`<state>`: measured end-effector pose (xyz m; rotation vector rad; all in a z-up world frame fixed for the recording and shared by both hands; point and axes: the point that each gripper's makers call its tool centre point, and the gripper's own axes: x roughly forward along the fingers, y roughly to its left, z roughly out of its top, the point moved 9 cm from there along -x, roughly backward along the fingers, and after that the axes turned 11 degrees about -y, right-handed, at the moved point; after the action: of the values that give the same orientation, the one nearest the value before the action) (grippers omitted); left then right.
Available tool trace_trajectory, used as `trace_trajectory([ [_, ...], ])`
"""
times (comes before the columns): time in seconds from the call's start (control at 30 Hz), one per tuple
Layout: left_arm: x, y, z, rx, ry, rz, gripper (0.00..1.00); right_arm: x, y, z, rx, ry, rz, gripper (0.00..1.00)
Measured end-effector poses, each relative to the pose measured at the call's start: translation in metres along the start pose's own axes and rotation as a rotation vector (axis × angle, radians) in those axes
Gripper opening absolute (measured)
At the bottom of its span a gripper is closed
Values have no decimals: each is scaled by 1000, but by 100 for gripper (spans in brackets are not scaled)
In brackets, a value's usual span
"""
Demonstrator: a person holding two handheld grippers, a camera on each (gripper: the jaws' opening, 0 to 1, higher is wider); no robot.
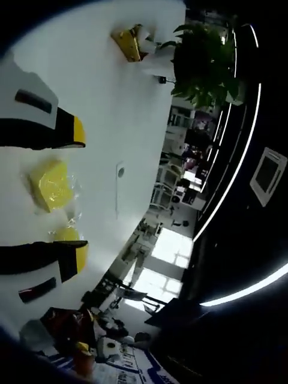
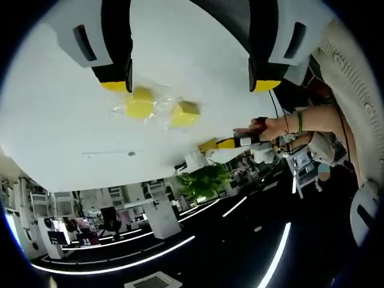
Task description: Compare the silicone blocks by pressing each to a similar depth, holding the contact briefly, and releasing to observe deformation and rebound differences across the visible hardness samples.
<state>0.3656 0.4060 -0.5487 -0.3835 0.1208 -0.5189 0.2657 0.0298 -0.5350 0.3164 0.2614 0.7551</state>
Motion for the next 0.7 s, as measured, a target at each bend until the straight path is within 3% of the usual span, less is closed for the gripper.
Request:
trace_trajectory([
  [0.1,-25,-16,0,-15,-46,4,67,0,0,4,-5,-63,-4,77],
  [0.17,-38,-25,-3,-3,-54,-3,71,1,2,7,56,-108,-9,76],
  [0.27,-59,-40,-15,53,-7,-30,71,3,3,5,65,-152,-12,76],
  [0.33,-69,-51,-25,108,50,-65,71,3,5,1,71,-145,-1,76],
  [0.43,-80,-63,-35,168,88,-87,70,1,8,-4,20,-123,7,75],
  [0.7,-99,-77,-45,151,100,-98,72,-13,15,-14,-48,-70,22,78],
])
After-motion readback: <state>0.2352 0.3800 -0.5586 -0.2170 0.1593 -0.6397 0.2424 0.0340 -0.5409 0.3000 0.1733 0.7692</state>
